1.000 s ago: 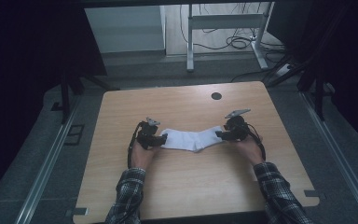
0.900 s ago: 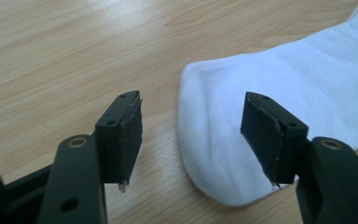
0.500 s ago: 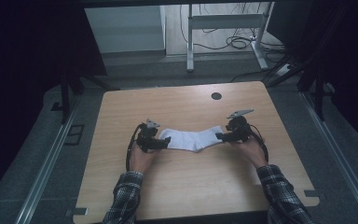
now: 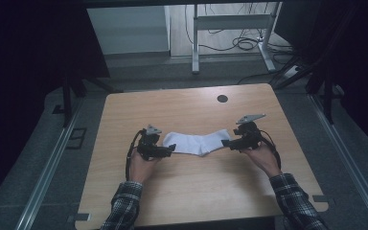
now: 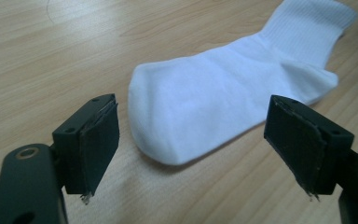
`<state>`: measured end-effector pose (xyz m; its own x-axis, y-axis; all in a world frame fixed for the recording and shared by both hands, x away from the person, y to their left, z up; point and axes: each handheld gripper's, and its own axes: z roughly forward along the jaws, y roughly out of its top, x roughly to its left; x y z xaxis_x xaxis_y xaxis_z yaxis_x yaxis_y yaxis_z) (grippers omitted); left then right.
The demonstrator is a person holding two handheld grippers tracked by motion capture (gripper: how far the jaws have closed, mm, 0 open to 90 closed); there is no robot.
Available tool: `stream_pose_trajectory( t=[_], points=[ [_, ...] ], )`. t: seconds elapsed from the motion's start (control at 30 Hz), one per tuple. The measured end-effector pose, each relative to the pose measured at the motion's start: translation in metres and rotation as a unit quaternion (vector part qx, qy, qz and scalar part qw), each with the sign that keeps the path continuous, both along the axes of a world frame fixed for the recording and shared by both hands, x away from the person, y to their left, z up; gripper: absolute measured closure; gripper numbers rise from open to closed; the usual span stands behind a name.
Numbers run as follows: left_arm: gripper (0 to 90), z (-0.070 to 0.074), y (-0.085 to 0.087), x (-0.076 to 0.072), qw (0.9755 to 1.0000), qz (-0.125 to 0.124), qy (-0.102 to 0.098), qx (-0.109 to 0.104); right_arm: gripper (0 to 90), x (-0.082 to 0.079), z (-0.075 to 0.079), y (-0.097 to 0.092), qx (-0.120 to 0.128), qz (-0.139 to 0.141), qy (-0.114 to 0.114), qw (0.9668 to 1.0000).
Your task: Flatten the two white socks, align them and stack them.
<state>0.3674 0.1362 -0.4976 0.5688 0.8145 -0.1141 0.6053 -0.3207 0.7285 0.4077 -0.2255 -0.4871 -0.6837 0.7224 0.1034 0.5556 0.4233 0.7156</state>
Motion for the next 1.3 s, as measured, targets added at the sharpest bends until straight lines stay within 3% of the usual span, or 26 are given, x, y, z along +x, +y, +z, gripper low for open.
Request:
stream_pose_trajectory(
  t=[0.27,0.6,0.87,1.3],
  points=[
    [13.9,0.008,0.006,-0.019,0.9999,-0.006,-0.003,0.009,14.5,-0.016,0.006,-0.006,-0.011,0.003,-0.012,0.9999],
    [11.4,0.009,0.014,-0.048,0.9997,-0.006,-0.009,0.021,10.7,-0.040,0.011,-0.018,-0.005,0.010,-0.022,0.9997],
    [11.1,0.001,0.022,-0.071,0.9998,-0.011,-0.010,0.016,9.8,-0.060,0.010,-0.026,-0.006,0.022,-0.036,0.9991],
    [10.2,-0.023,0.035,-0.101,0.9994,-0.002,-0.009,0.032,8.9,-0.082,-0.007,-0.035,-0.010,0.029,-0.037,0.9989]
  ],
)
